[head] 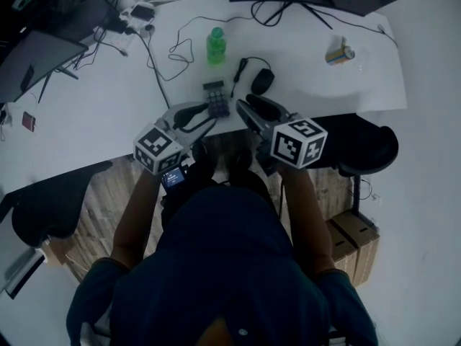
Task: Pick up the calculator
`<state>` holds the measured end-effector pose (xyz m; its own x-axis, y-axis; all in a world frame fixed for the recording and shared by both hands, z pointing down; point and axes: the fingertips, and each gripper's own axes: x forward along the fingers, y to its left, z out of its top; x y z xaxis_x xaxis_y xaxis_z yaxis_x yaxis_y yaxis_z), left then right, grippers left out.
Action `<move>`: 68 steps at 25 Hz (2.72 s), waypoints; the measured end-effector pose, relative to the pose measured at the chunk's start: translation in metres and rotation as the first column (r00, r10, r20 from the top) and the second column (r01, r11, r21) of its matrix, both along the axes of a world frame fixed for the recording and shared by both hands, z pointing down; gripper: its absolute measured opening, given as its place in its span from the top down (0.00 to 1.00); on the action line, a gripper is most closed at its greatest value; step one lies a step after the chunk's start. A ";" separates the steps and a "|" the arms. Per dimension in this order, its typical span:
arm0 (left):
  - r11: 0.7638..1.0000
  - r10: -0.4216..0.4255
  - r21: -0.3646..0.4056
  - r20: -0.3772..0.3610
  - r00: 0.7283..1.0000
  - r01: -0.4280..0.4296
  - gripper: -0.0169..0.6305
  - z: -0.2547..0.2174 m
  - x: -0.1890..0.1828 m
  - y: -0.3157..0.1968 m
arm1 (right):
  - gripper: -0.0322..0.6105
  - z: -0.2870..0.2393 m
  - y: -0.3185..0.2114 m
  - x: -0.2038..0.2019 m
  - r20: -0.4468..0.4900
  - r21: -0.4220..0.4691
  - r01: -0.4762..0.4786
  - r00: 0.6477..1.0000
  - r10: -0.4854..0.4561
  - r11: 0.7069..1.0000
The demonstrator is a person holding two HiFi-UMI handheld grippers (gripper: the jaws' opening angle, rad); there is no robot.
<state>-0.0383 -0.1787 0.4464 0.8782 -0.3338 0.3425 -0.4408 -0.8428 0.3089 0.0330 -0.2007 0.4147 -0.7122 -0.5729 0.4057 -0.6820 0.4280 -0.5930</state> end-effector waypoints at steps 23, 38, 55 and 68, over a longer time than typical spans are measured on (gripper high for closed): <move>0.996 0.023 -0.091 0.026 0.999 -0.020 0.74 0.048 0.008 0.019 | 0.75 0.057 -0.004 -0.021 0.016 -0.123 0.022 1.000 -0.021 0.992; 0.976 -0.057 -0.209 0.013 0.998 0.059 0.73 0.088 -0.005 0.019 | 0.75 0.092 0.001 -0.016 -0.006 -0.187 0.015 1.000 -0.016 0.982; 0.942 -0.088 -0.323 0.024 0.996 0.091 0.72 0.135 0.003 0.008 | 0.75 0.127 -0.012 -0.005 -0.045 -0.245 0.003 0.999 -0.014 0.970; 0.907 -0.118 -0.401 0.058 0.991 0.132 0.70 0.172 -0.002 -0.005 | 0.75 0.159 -0.024 -0.002 -0.108 -0.279 -0.011 0.994 -0.020 0.960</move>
<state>-0.0398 -0.1839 0.6182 0.8247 -0.2680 0.4980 -0.5497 -0.5869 0.5945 0.0312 -0.2248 0.5734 -0.6570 -0.4232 0.6239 -0.7476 0.2593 -0.6114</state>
